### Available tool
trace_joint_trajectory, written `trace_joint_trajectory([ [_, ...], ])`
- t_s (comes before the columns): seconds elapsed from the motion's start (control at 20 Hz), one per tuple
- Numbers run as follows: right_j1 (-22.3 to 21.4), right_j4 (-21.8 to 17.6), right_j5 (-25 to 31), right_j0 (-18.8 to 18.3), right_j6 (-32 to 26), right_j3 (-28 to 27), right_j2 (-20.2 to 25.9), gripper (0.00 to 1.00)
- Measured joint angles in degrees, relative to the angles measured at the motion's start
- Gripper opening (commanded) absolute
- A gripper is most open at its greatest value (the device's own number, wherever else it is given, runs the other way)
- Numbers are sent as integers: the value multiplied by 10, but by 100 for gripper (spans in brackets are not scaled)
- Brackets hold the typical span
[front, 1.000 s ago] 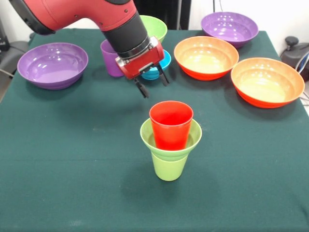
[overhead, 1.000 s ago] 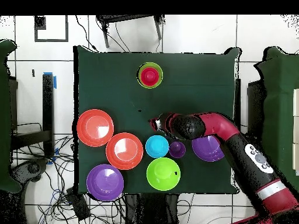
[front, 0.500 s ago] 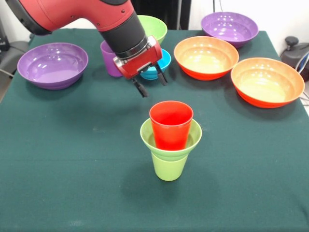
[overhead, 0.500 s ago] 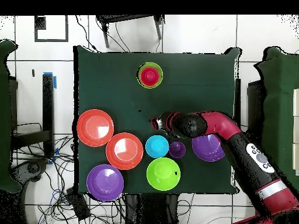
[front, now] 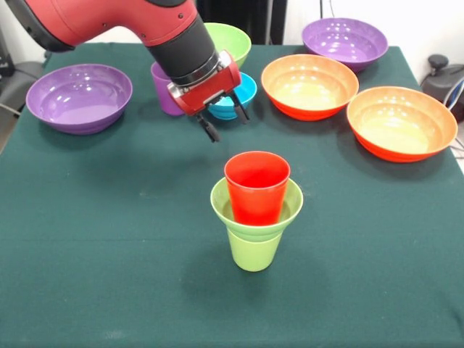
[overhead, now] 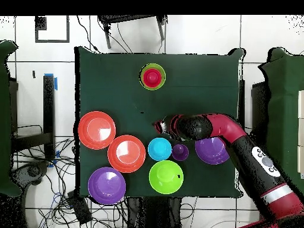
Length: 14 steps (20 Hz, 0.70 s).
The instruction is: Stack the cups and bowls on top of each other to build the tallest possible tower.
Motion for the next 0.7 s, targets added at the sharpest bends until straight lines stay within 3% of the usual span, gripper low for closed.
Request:
trace_joint_trajectory([
  [0.7, 0, 1, 44, -4, -33, 0, 7, 100],
])
